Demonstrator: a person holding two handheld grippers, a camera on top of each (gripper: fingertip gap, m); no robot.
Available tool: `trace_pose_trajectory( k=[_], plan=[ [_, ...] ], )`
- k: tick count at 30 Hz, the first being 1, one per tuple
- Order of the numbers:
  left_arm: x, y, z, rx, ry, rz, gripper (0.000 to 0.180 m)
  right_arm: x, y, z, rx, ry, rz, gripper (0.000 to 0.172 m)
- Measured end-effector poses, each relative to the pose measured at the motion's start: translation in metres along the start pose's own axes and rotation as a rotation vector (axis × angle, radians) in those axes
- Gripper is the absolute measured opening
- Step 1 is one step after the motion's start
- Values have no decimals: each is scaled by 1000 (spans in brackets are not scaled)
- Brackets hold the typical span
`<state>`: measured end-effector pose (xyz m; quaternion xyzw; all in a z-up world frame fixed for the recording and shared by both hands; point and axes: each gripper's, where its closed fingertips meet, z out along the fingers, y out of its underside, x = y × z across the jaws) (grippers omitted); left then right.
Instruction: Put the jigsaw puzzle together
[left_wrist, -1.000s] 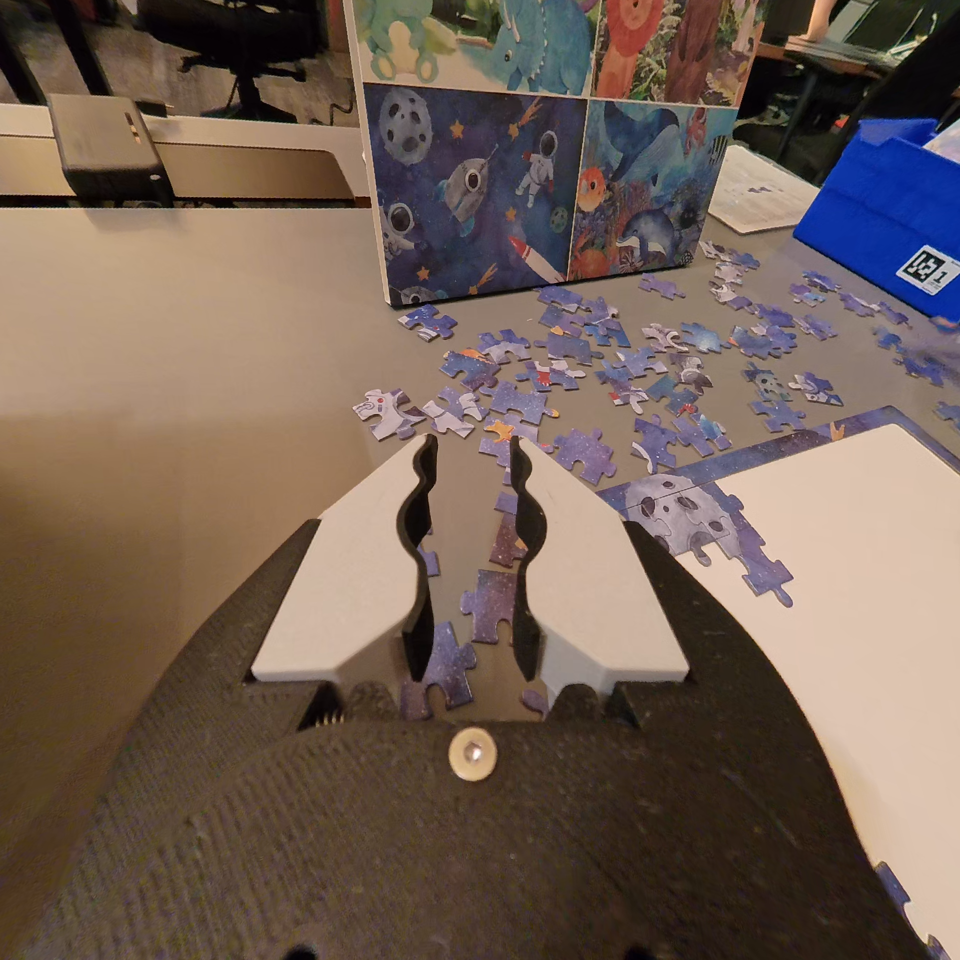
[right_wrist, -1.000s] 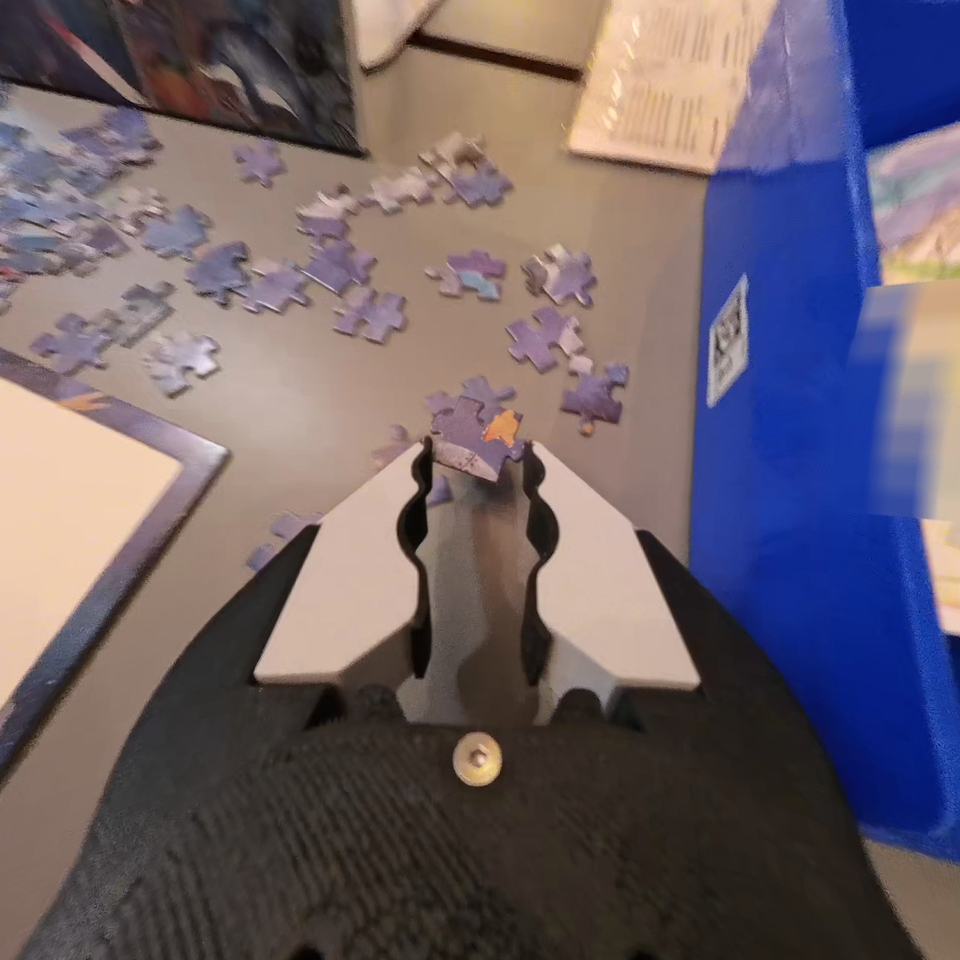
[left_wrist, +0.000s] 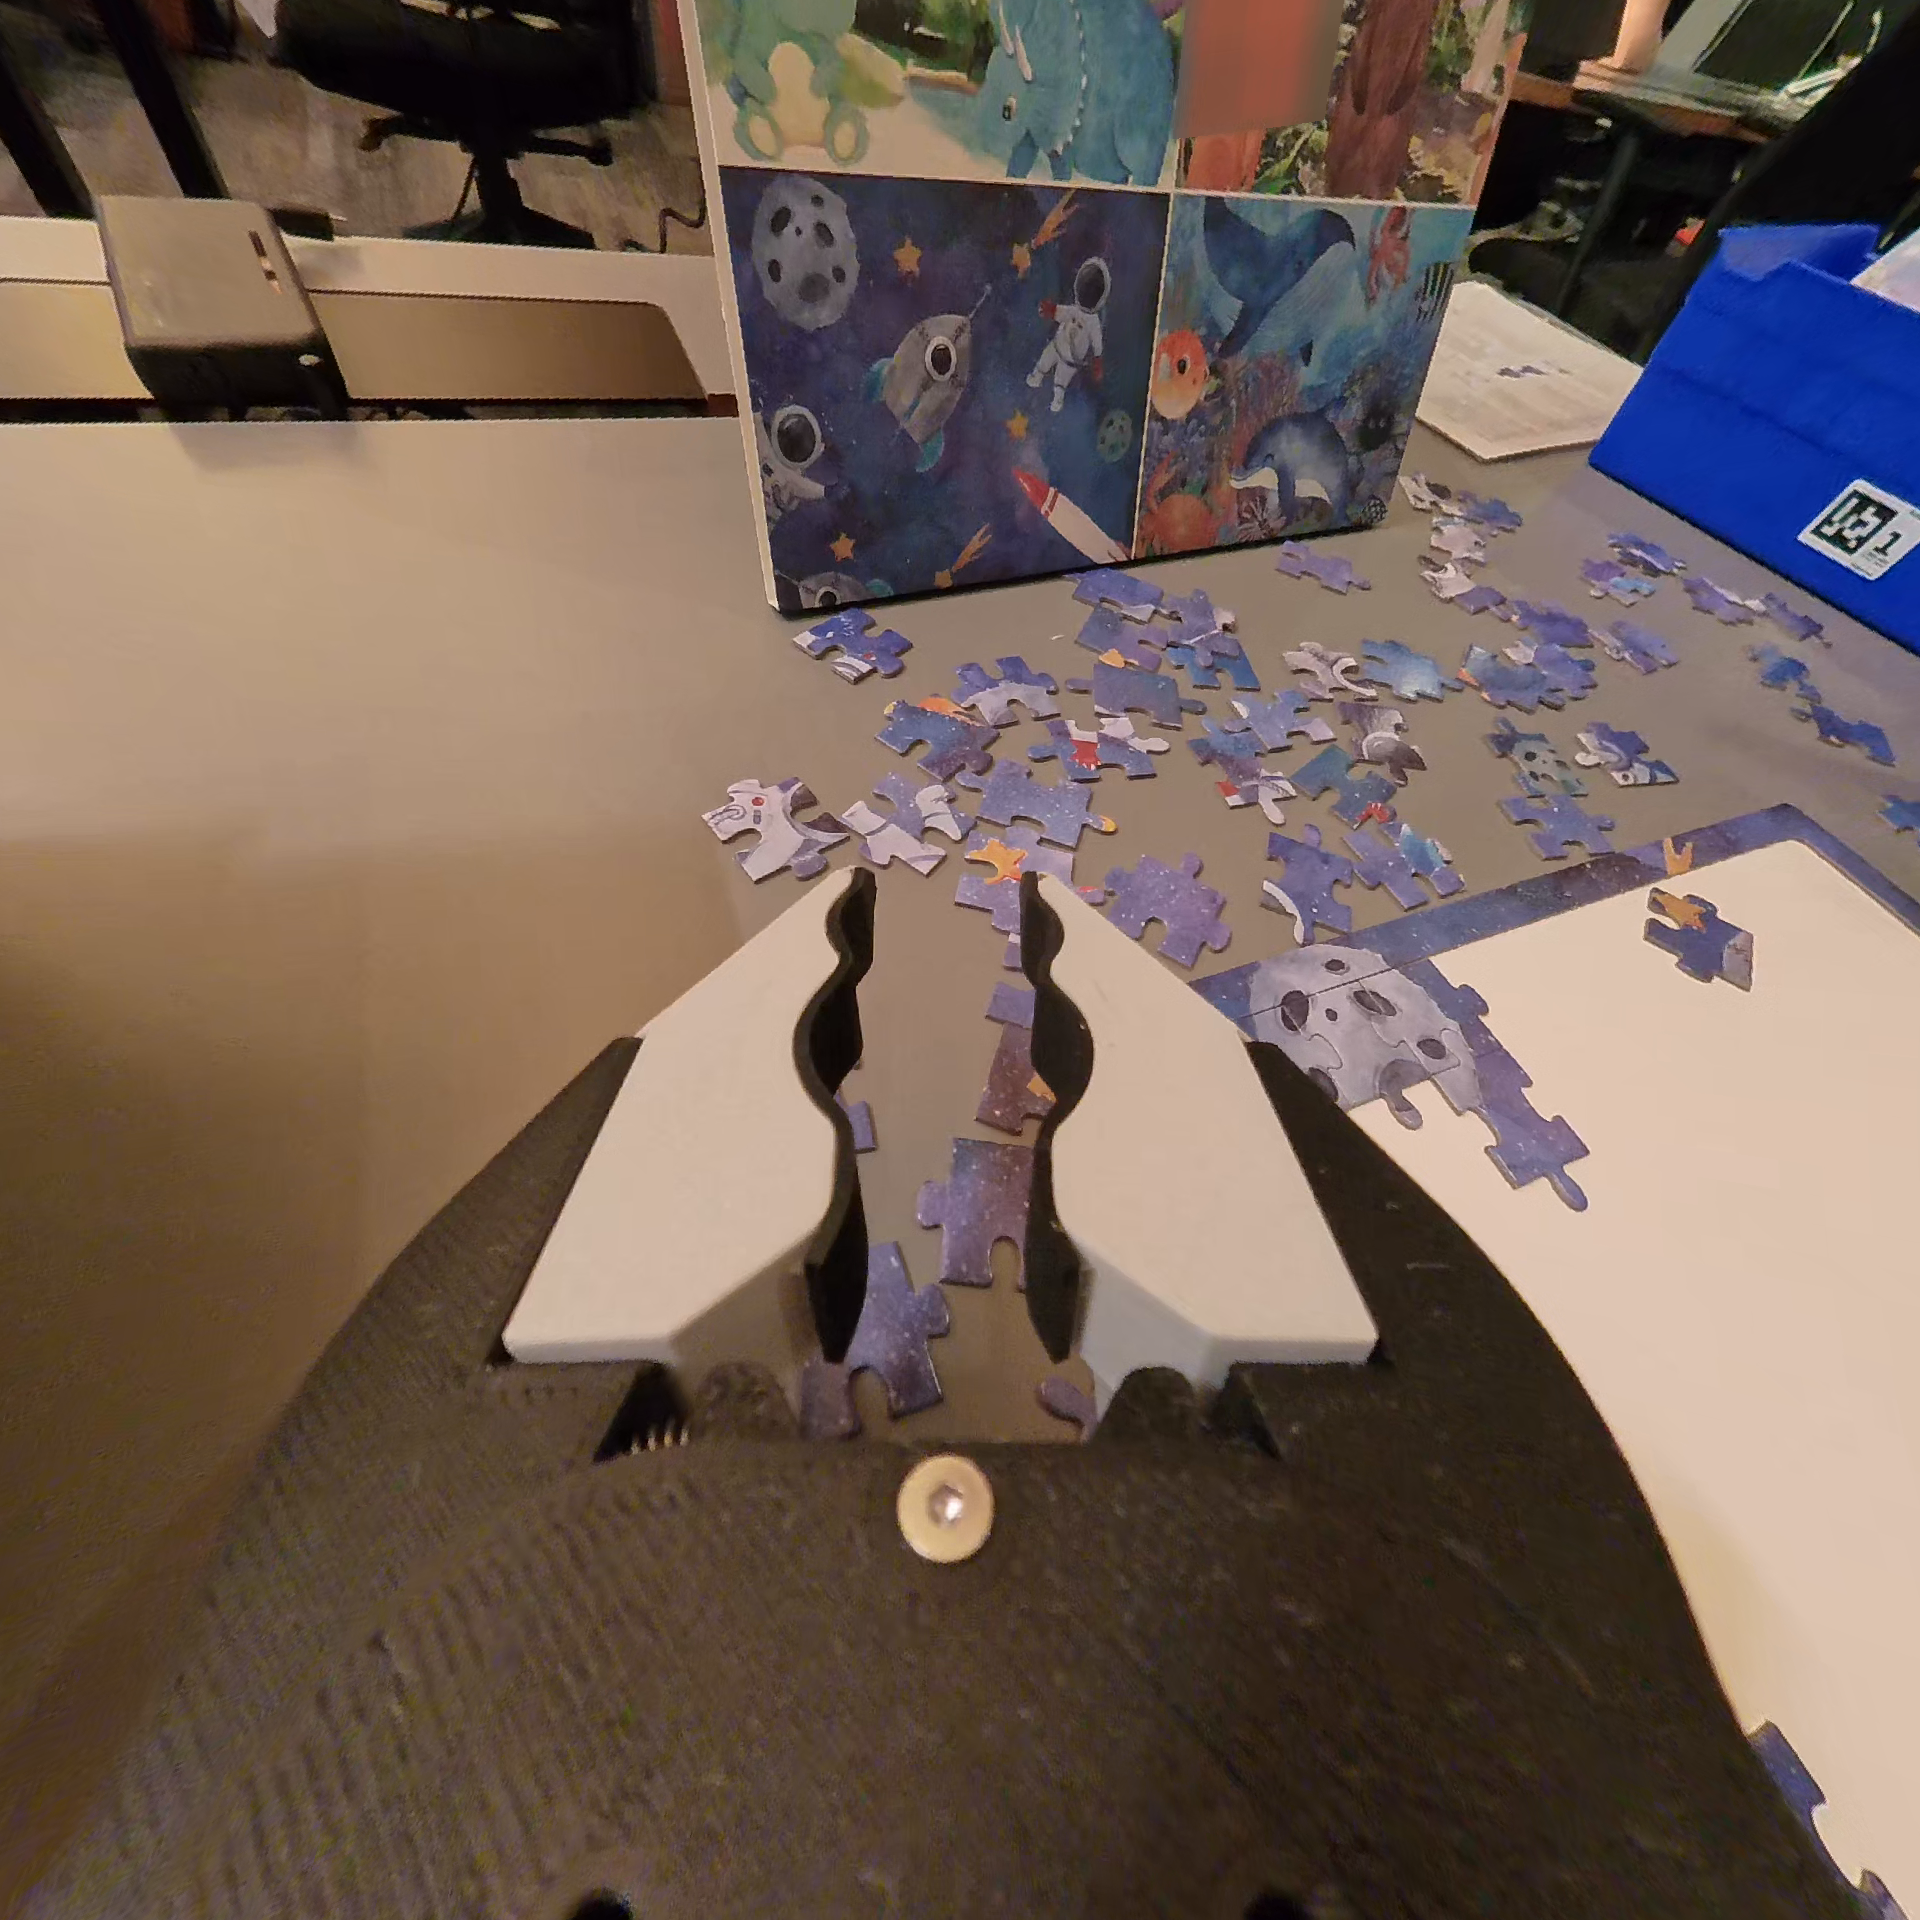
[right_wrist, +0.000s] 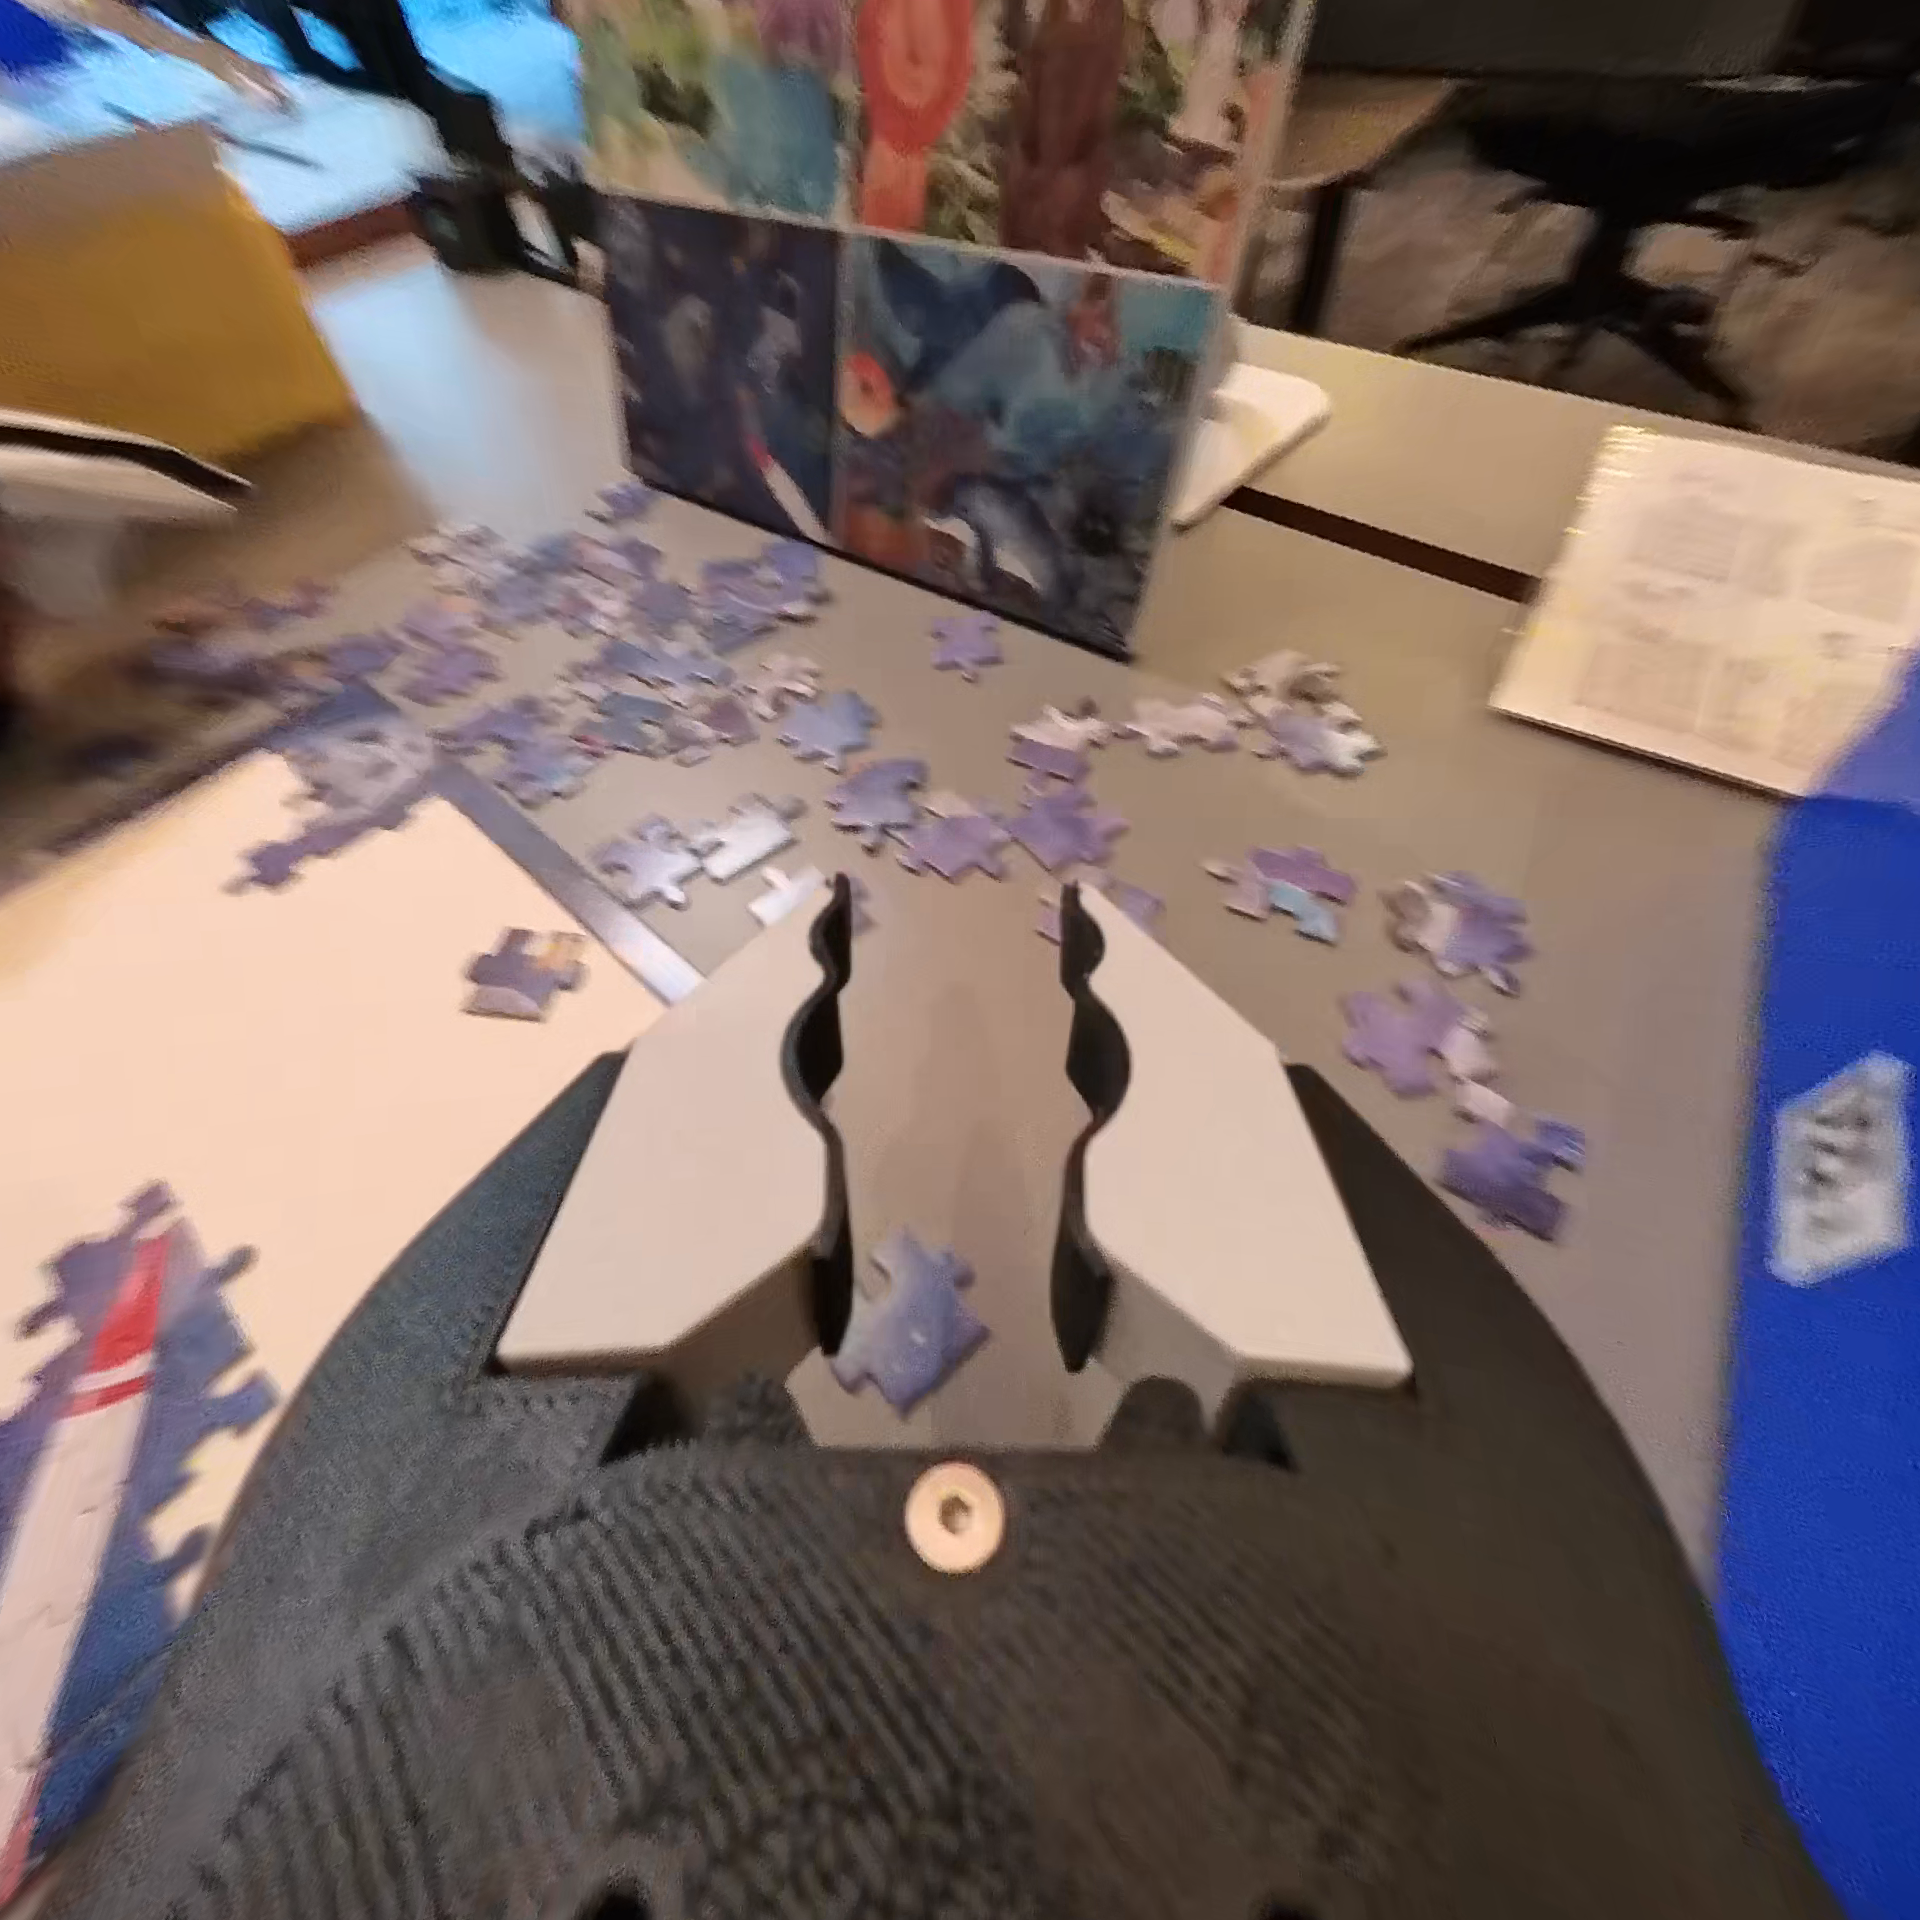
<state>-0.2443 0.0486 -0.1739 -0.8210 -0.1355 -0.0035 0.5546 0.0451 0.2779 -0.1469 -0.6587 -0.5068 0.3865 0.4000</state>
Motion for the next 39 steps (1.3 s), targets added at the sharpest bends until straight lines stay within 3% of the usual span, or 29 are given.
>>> trace_pose_trajectory(
  k=[2, 8, 15, 23, 24, 28, 35, 39],
  plan=[
    [0, 1, 1, -8, -1, 0, 26, -15, 3, 13, -35, -103, -6, 42],
    [0, 3, 3, -22, -4, 5, 26, -39, 40, 57, -286, -244, -272, 42],
    [0, 1, 1, -8, -2, 0, 26, -38, 59, 79, -392, -305, -283, 40],
    [1, 2, 2, -13, 4, 1, 26, -43, 59, 78, -373, -304, -381, 20],
    [1, 2, 2, -13, 4, 0, 26, -44, 57, 78, -364, -302, -392, 0],
    [1, 1, 2, -12, 6, -3, 26, -42, 59, 77, -389, -280, -404, 20],
    [1, 2, 2, -15, 4, 4, 26, -32, 52, 87, -363, -224, -348, 40],
    [1, 2, 2, -14, 2, 6, 26, -33, 56, 86, -382, -237, -290, 35]
  ],
)
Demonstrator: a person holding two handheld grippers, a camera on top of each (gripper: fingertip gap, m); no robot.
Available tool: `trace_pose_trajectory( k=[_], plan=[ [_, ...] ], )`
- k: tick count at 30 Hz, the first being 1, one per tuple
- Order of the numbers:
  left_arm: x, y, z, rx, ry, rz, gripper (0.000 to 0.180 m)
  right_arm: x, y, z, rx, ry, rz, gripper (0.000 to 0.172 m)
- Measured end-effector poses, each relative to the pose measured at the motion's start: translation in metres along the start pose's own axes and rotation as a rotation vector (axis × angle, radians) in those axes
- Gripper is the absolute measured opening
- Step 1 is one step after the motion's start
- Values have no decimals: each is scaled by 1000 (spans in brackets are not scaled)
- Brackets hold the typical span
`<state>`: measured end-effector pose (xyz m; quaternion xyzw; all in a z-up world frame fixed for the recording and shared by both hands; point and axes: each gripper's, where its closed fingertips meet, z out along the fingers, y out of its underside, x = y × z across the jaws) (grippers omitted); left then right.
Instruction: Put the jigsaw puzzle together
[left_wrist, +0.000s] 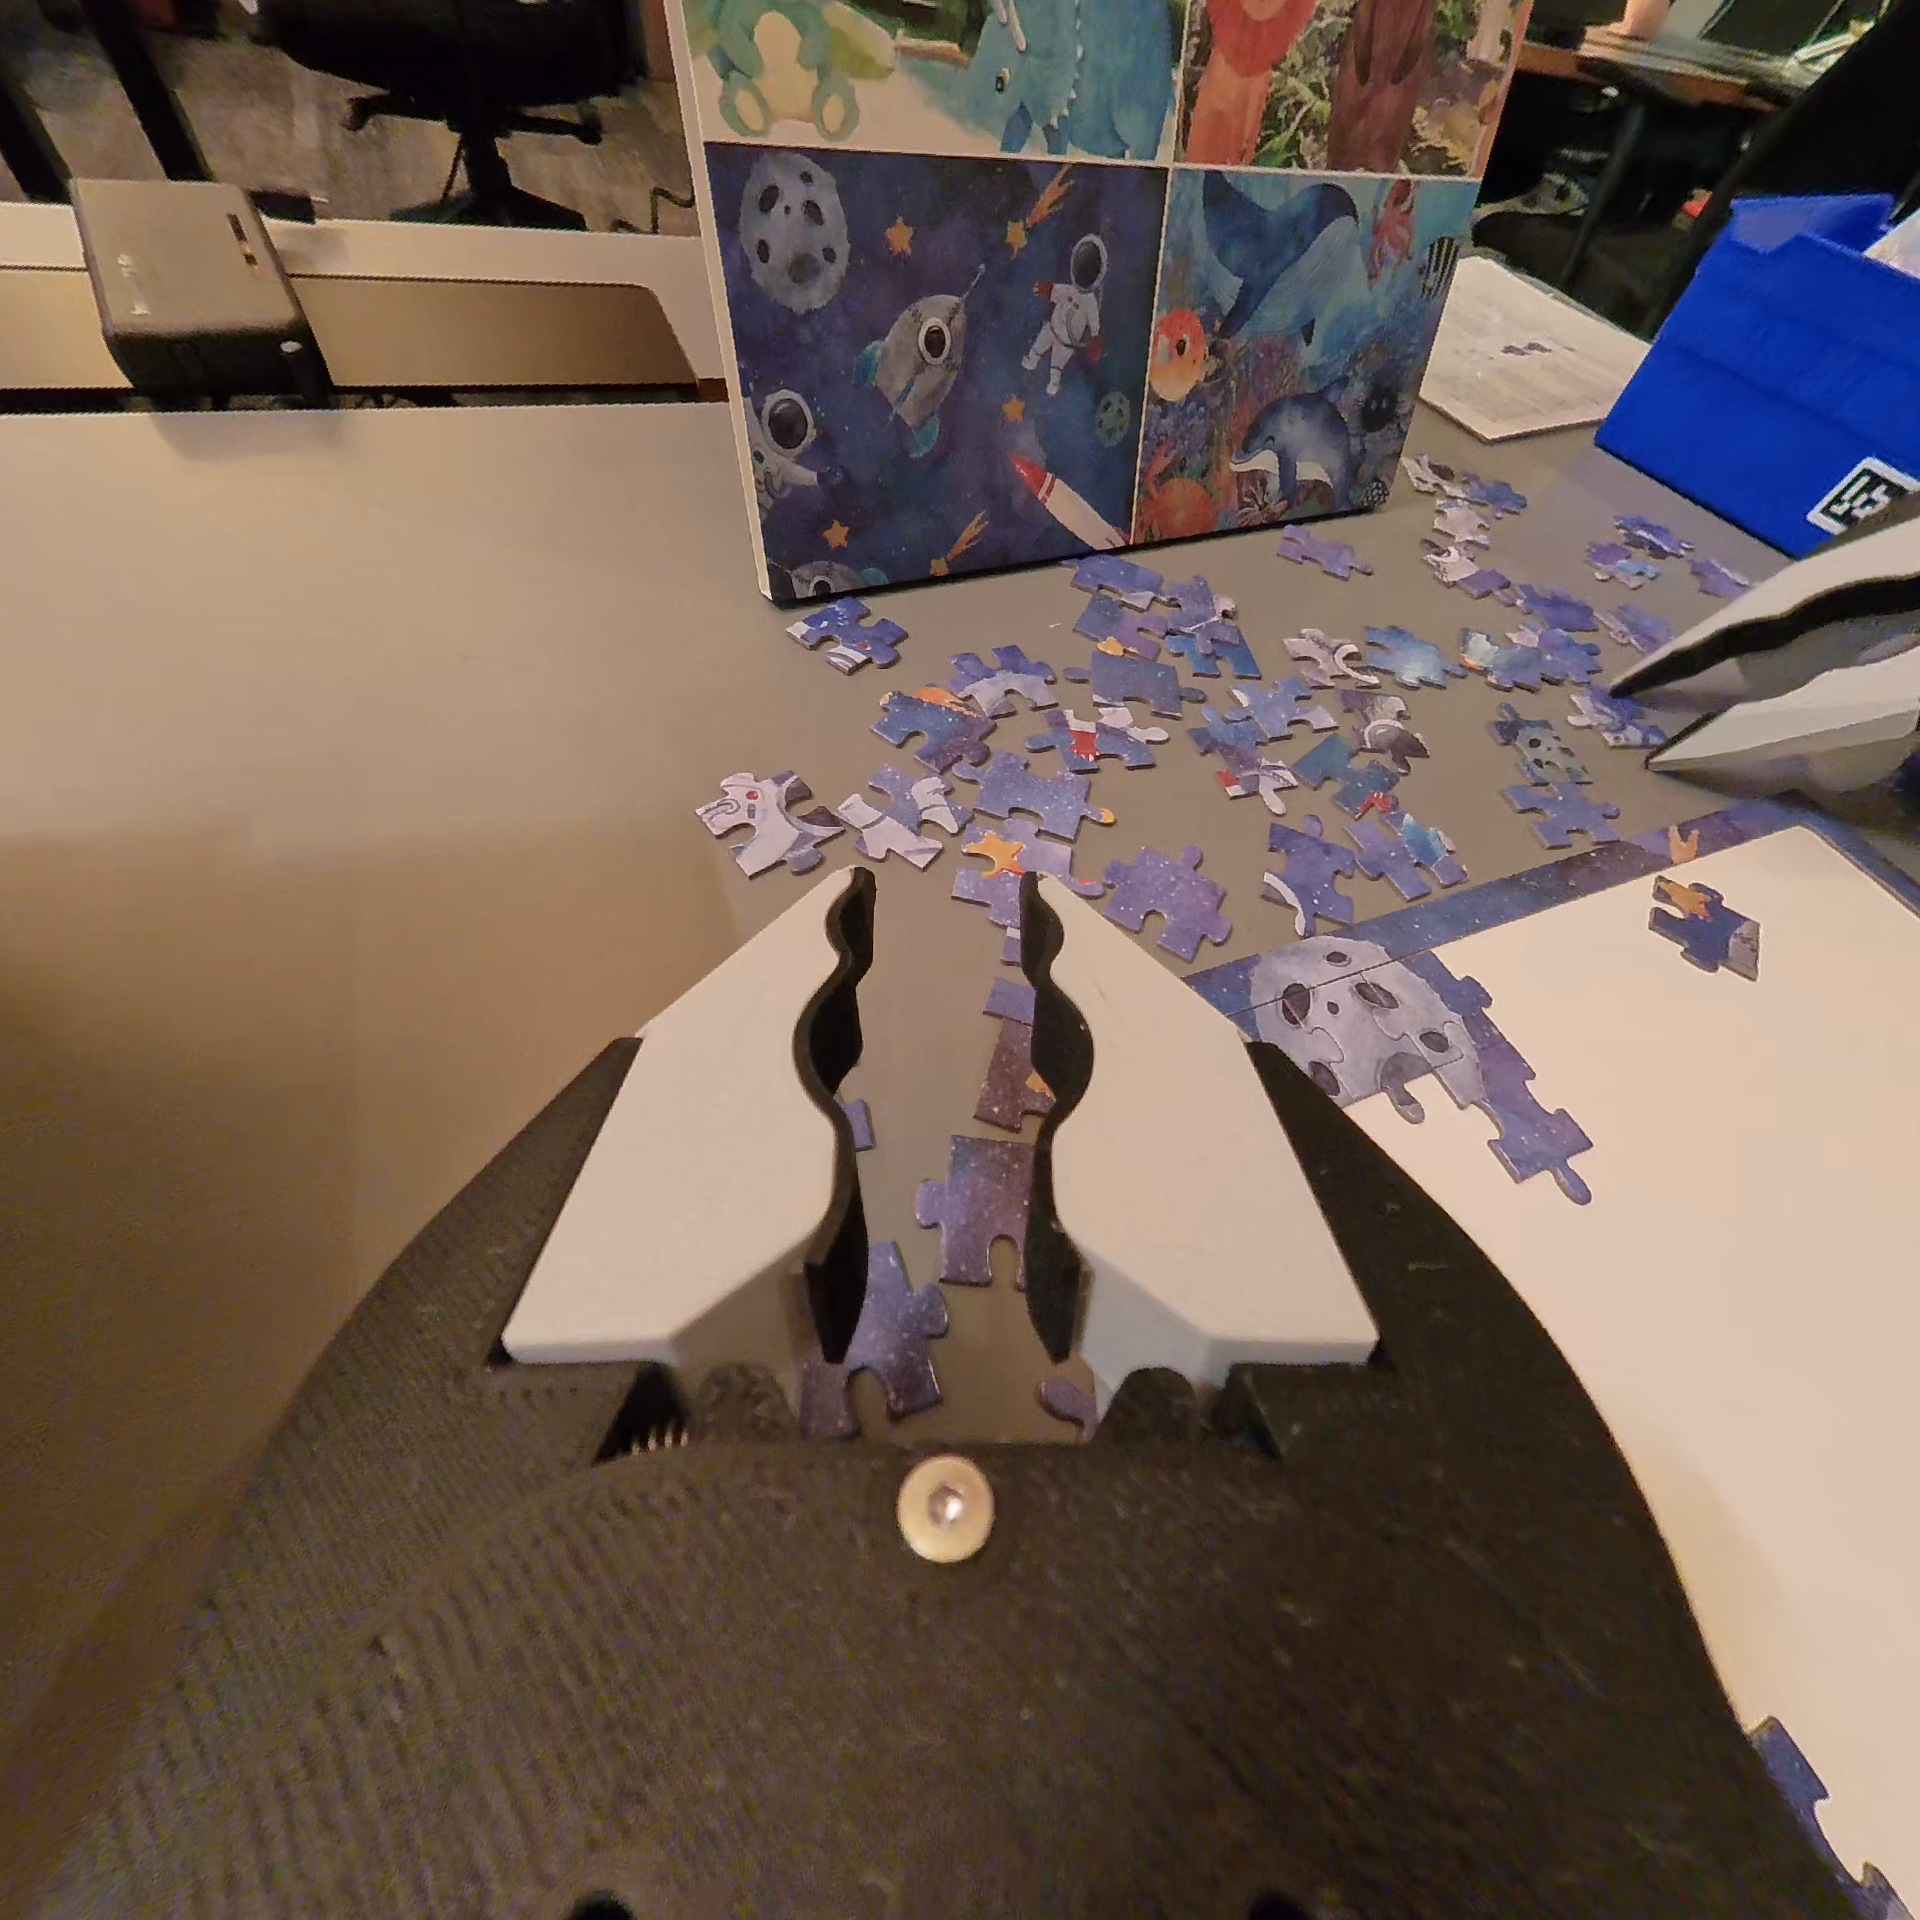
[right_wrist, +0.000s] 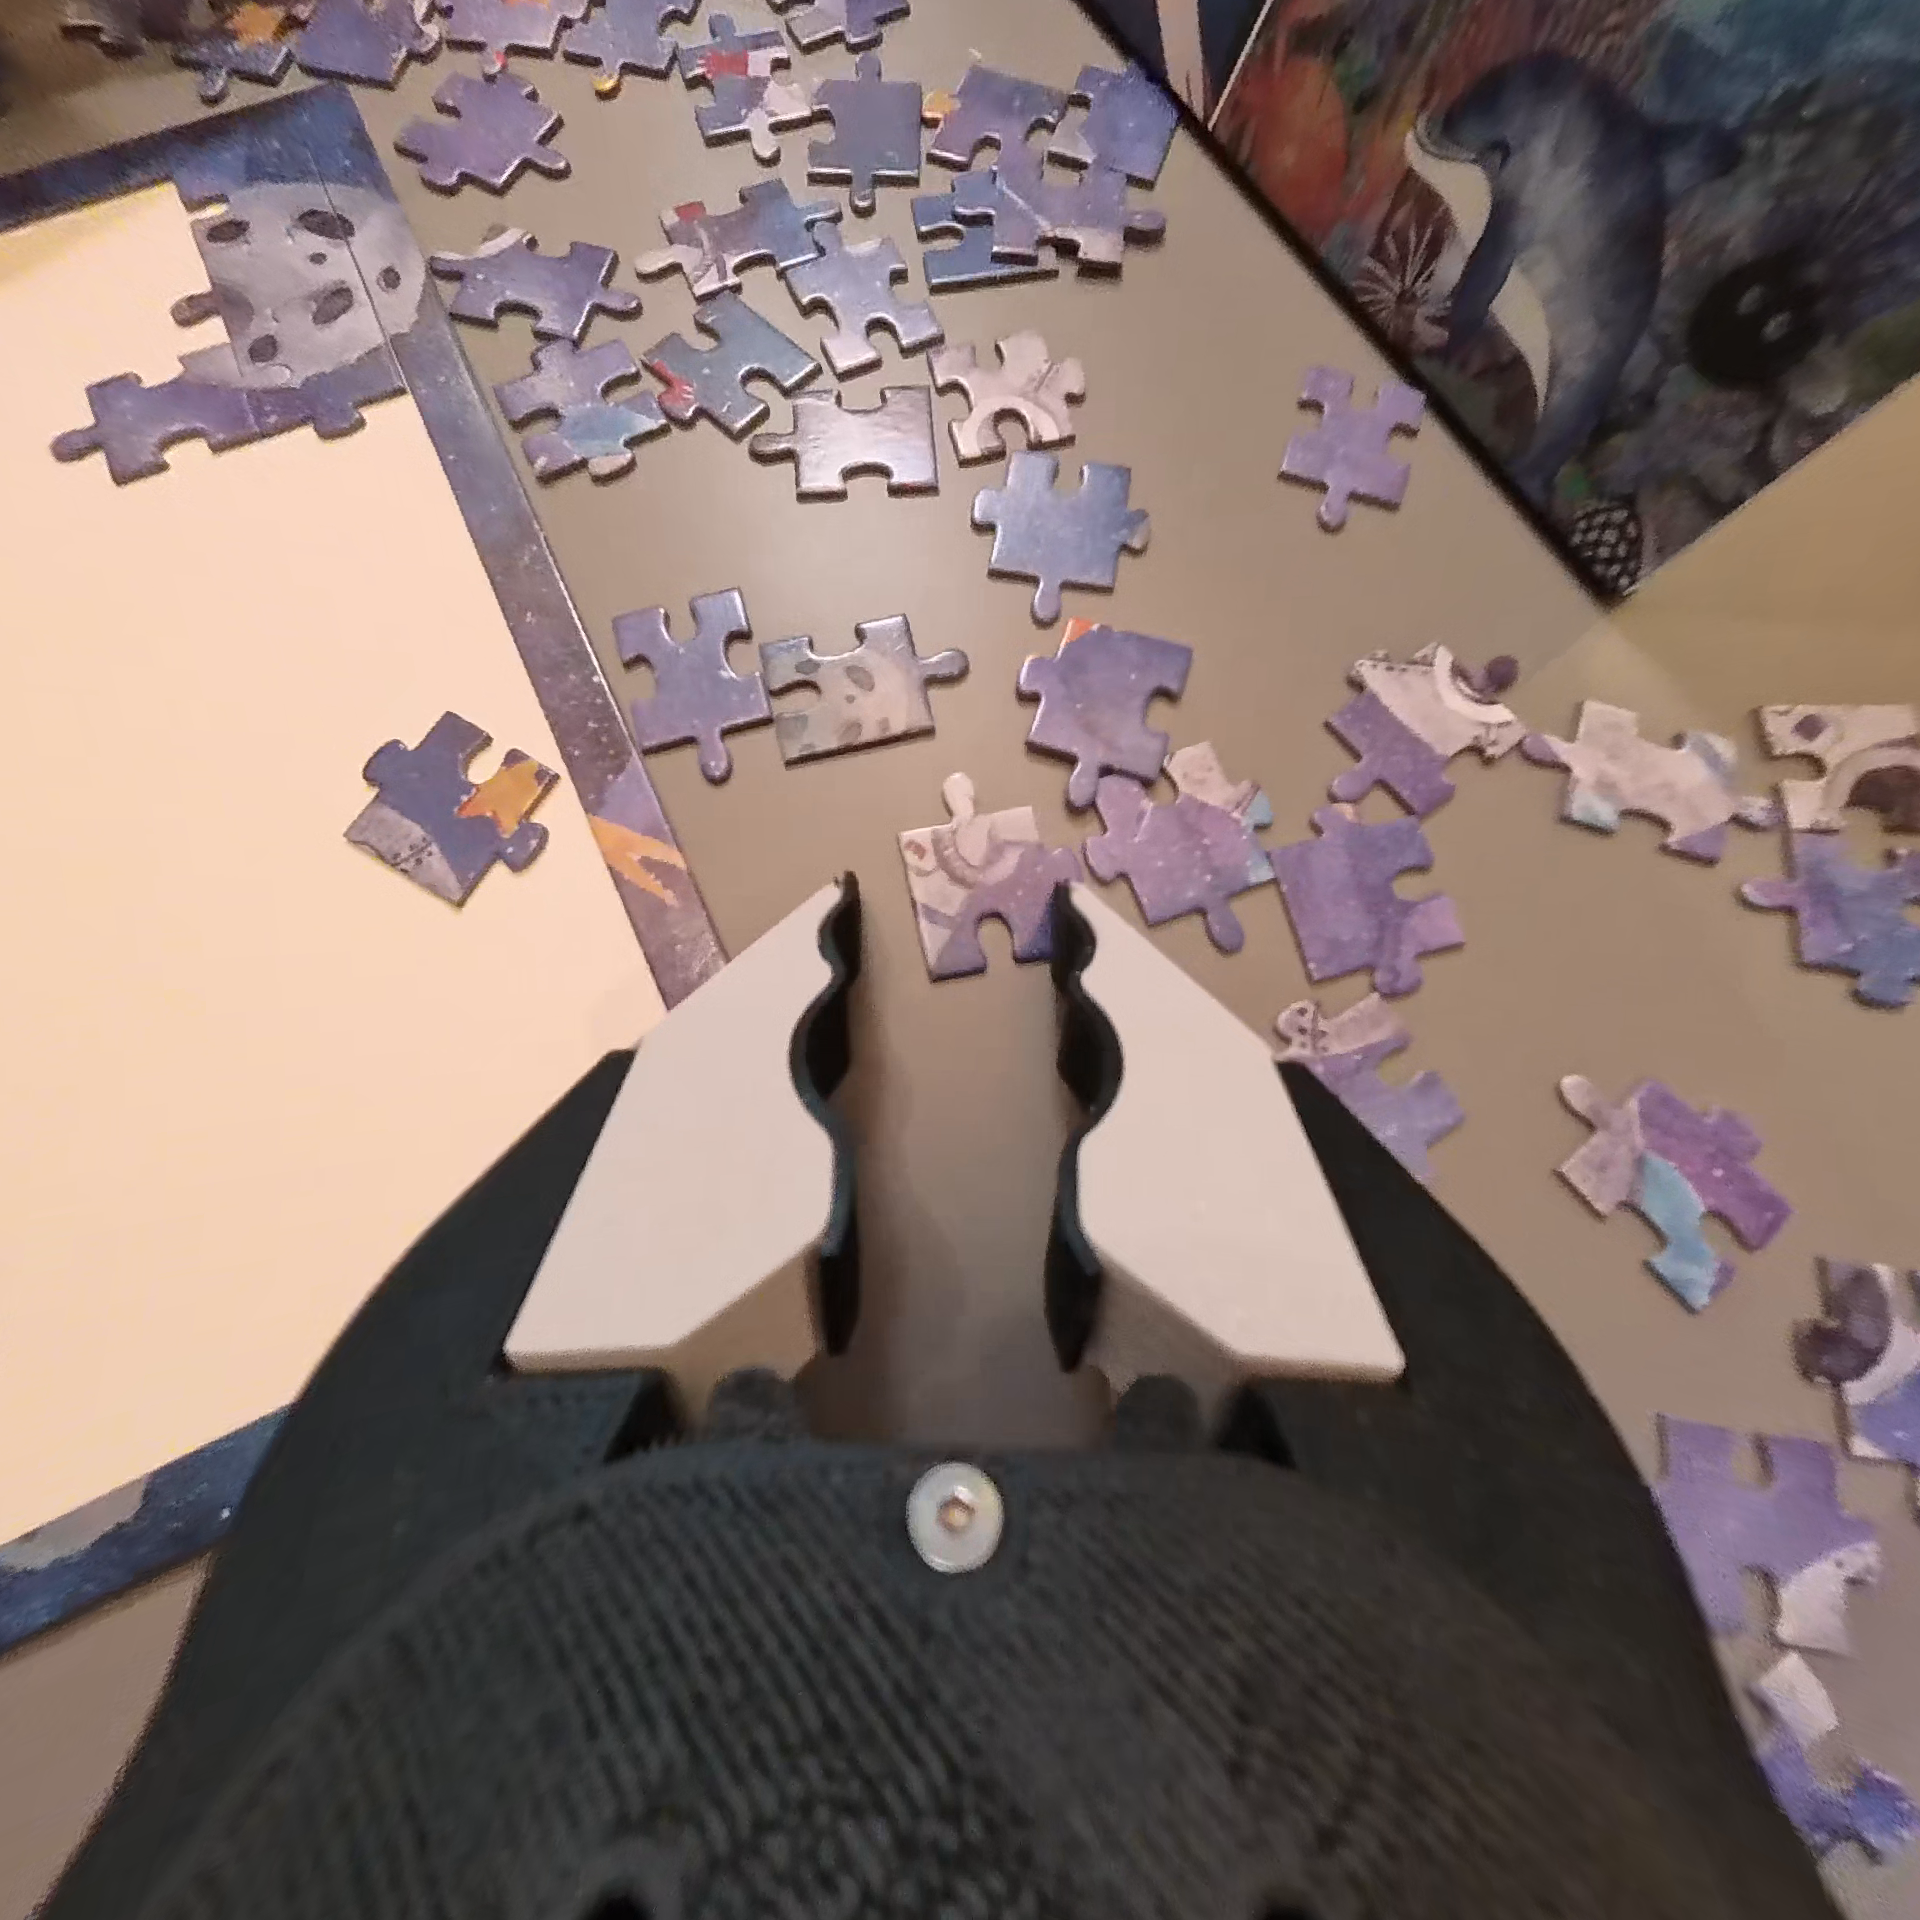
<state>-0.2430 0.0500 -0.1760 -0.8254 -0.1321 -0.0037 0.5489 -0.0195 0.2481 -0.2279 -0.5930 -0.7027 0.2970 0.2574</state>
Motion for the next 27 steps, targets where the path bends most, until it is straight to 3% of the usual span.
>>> trace_pose_trajectory(
  k=[2, 10, 12, 16, 27],
  plan=[
    [0, 0, 0, 0, 1, -1, 26, -1, 1, -1, -5, 1, -8, 25],
    [0, 0, 0, 3, 1, 1, 26, -6, 2, -6, -1, -2, -21, 24],
    [0, 0, 0, 2, 3, 0, 26, -8, -1, -11, 30, -10, -17, 5],
    [0, 0, 0, 2, 4, -2, 26, 2, -4, -25, 50, 49, -13, 20],
    [0, 0, 0, -1, 1, -3, 26, 50, -42, -142, 480, 327, 91, 19]
  ],
)
